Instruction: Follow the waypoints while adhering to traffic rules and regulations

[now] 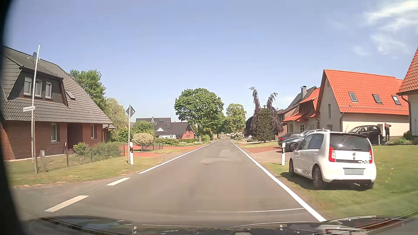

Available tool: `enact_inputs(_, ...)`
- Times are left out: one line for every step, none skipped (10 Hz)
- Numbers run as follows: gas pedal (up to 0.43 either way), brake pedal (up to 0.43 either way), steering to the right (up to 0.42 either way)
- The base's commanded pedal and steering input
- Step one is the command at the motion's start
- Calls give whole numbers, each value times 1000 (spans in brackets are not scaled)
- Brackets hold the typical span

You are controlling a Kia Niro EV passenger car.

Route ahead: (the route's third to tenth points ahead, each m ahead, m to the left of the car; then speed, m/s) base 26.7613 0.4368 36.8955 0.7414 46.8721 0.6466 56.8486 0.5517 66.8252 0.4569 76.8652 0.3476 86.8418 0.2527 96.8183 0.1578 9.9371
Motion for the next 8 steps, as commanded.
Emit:
enact_inputs(197, 0, 4)
enact_inputs(197, 0, 4)
enact_inputs(197, 0, 4)
enact_inputs(197, 0, 4)
enact_inputs(209, 0, 4)
enact_inputs(209, 0, 4)
enact_inputs(209, 0, 3)
enact_inputs(209, 0, 3)
